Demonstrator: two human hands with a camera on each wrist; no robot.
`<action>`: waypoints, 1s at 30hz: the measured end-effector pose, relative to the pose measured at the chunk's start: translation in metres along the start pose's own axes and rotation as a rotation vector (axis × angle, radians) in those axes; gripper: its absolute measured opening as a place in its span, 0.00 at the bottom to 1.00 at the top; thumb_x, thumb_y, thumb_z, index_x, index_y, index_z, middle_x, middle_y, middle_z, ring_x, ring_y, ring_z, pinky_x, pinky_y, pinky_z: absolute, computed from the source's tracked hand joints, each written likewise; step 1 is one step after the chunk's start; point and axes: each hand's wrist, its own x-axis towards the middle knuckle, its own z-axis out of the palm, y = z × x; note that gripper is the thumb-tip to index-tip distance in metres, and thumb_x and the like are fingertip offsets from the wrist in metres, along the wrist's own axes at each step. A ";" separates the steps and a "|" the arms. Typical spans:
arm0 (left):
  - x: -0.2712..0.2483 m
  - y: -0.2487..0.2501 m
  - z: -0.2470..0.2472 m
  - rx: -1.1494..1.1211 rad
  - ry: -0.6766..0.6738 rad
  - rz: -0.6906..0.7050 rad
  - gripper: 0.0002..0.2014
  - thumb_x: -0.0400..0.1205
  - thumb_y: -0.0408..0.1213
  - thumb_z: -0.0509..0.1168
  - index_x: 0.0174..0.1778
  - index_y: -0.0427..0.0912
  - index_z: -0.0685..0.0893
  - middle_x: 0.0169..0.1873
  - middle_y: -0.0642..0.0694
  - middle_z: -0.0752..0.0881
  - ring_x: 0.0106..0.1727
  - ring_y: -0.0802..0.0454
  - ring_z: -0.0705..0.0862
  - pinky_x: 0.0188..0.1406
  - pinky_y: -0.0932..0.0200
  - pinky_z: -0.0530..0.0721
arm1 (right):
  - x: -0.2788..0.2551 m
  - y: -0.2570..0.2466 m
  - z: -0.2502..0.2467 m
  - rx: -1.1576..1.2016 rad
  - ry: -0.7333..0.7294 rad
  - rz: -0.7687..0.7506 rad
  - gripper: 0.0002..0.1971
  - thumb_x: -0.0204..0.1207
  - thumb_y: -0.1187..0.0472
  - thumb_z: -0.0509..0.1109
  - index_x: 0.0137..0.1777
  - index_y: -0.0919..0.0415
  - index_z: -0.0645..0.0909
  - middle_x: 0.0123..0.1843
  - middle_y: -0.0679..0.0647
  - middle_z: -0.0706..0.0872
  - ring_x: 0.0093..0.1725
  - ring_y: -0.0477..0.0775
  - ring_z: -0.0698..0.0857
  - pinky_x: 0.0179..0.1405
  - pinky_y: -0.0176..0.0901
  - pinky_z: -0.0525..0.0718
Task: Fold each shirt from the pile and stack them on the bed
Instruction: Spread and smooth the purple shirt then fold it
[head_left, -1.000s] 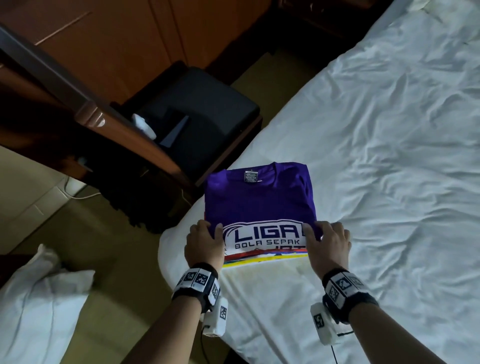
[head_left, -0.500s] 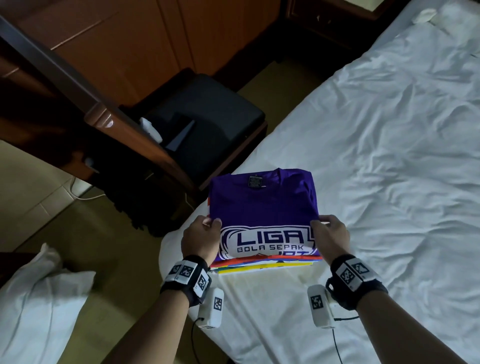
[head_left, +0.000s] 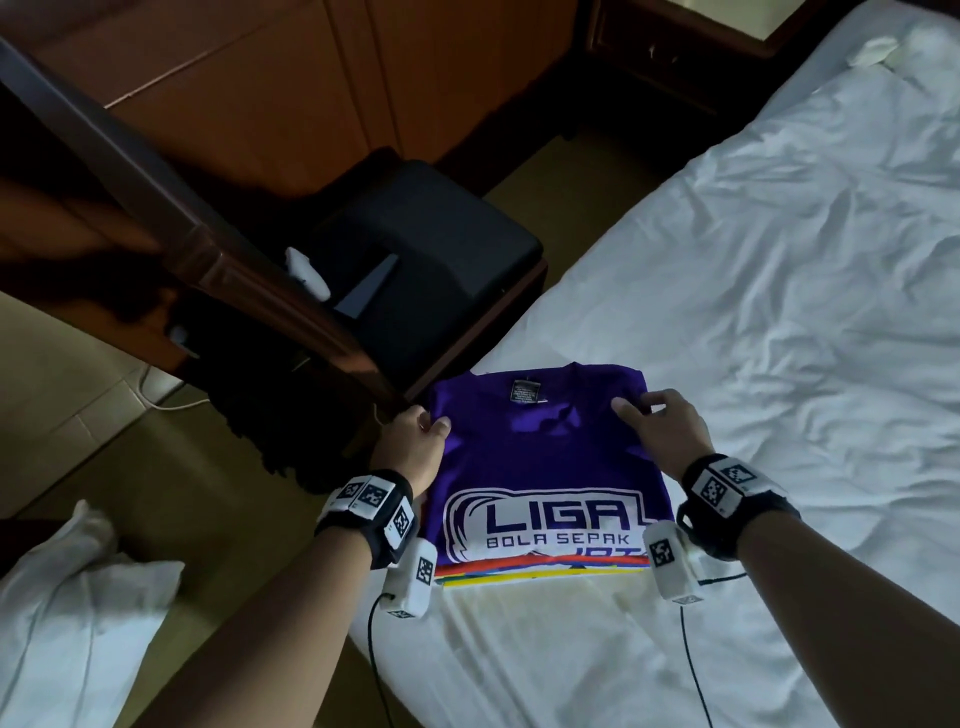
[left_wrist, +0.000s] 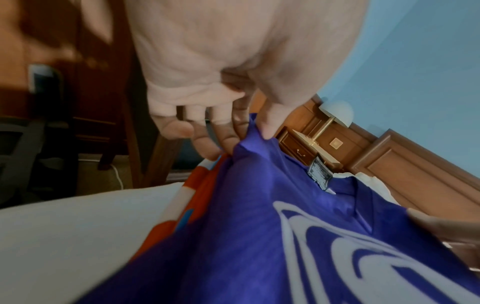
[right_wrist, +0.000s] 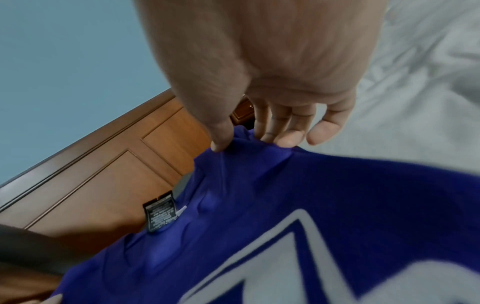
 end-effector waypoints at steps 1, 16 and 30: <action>0.002 0.001 0.000 -0.024 0.006 0.006 0.12 0.88 0.47 0.66 0.46 0.42 0.80 0.39 0.49 0.83 0.45 0.43 0.84 0.46 0.52 0.79 | 0.003 -0.001 0.001 0.015 0.014 0.007 0.26 0.77 0.39 0.76 0.65 0.57 0.80 0.57 0.55 0.85 0.59 0.59 0.83 0.53 0.47 0.77; 0.009 -0.004 0.005 0.070 0.179 0.109 0.20 0.88 0.57 0.60 0.61 0.43 0.79 0.56 0.40 0.85 0.57 0.42 0.84 0.45 0.54 0.81 | 0.013 -0.005 0.012 -0.020 0.203 -0.011 0.17 0.86 0.50 0.66 0.67 0.59 0.73 0.70 0.63 0.79 0.68 0.66 0.76 0.67 0.59 0.75; -0.051 -0.049 0.031 0.113 0.033 0.201 0.42 0.84 0.68 0.58 0.89 0.65 0.42 0.90 0.40 0.43 0.90 0.38 0.51 0.86 0.30 0.55 | -0.053 0.072 0.032 -0.366 0.067 -0.393 0.37 0.82 0.29 0.55 0.88 0.32 0.48 0.91 0.55 0.33 0.90 0.66 0.43 0.85 0.71 0.57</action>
